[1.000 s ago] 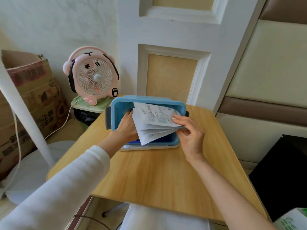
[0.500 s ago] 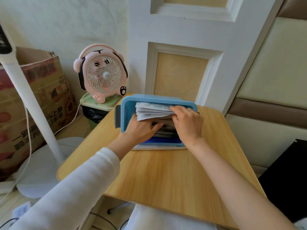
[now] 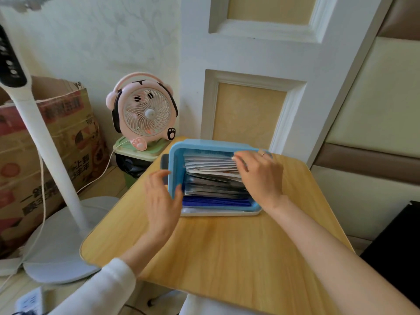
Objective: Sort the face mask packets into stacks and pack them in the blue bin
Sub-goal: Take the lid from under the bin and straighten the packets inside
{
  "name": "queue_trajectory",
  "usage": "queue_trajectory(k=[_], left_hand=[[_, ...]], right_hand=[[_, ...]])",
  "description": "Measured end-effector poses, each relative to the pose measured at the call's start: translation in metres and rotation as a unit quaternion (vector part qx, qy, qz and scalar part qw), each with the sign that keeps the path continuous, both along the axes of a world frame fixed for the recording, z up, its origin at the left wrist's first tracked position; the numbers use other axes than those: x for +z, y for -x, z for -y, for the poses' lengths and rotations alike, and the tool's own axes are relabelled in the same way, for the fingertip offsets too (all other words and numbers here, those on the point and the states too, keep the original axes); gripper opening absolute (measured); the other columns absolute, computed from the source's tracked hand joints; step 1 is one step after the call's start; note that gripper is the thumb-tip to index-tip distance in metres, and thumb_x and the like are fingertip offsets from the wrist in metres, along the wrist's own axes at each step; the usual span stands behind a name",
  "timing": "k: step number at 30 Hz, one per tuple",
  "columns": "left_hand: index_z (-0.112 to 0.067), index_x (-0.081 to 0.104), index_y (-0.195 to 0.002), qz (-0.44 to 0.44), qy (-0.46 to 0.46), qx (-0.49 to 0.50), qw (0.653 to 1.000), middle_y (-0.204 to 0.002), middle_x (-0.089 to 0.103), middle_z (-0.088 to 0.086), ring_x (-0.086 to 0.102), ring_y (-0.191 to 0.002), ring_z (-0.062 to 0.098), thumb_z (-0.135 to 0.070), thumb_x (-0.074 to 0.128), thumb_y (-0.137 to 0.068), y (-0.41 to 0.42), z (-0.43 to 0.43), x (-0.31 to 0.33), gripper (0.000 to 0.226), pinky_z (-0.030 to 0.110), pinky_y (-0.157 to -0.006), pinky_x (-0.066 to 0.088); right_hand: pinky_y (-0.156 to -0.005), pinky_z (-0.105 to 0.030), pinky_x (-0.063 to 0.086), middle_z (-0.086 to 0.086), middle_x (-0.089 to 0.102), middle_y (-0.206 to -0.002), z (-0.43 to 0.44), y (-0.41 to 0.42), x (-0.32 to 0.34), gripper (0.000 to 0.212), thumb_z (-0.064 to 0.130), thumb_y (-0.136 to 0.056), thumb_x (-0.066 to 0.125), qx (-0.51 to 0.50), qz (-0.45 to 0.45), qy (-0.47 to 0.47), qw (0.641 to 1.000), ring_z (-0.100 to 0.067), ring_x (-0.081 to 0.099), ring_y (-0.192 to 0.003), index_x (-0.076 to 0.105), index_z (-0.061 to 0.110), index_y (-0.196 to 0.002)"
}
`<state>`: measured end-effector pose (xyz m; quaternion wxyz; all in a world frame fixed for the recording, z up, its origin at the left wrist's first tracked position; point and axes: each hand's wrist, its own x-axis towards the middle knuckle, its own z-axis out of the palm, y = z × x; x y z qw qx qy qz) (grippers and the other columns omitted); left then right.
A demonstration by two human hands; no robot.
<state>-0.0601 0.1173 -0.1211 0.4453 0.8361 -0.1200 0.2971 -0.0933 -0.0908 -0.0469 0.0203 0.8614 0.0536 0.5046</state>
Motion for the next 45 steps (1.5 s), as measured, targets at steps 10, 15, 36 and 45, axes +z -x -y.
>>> queue_trajectory(k=[10,15,36,45], left_hand=[[-0.007,0.039,-0.116,-0.226,-0.097,0.029,0.969,-0.099,0.065,0.012,0.062,-0.075,0.026,-0.03,0.051,-0.094,-0.036,-0.005,-0.001,0.034,0.04,-0.06,0.053],[-0.012,0.043,-0.116,-0.125,-0.125,0.033,0.984,-0.086,0.06,0.001,0.054,-0.068,0.022,-0.031,0.051,-0.093,-0.048,0.004,0.038,0.03,0.033,-0.05,0.039],[-0.033,0.006,-0.149,-0.17,-0.552,-0.112,0.808,-0.159,-0.003,-0.003,-0.001,-0.146,0.021,-0.05,0.02,-0.098,-0.062,0.029,-0.023,0.055,0.058,-0.114,0.009],[-0.025,0.037,-0.137,-0.269,-0.063,-0.425,0.862,-0.141,0.044,-0.003,0.041,-0.132,0.013,-0.06,0.03,-0.092,0.02,0.085,0.007,0.057,0.027,-0.108,0.031]], right_hand=[[-0.078,-0.038,0.049,-0.004,0.066,-0.107,0.013,-0.049,0.043,0.037,0.044,-0.095,0.046,0.012,-0.342,0.043,0.939,-0.022,0.06,-0.089,0.056,0.021,-0.122],[-0.064,-0.036,0.046,-0.005,0.064,-0.077,0.036,-0.037,0.032,0.031,0.04,-0.093,0.052,0.065,-0.265,-0.091,0.958,-0.02,0.057,-0.067,0.062,0.013,-0.106],[-0.04,-0.016,0.025,-0.002,0.031,-0.055,0.127,0.074,-0.013,0.042,0.017,-0.094,0.053,-0.034,0.054,-0.538,0.841,-0.007,0.023,-0.047,0.033,0.014,-0.058],[-0.047,-0.02,0.025,0.0,0.029,-0.057,0.109,0.084,-0.038,0.043,0.021,-0.094,0.053,-0.018,0.011,-0.61,0.792,-0.012,0.025,-0.051,0.031,0.015,-0.058]])
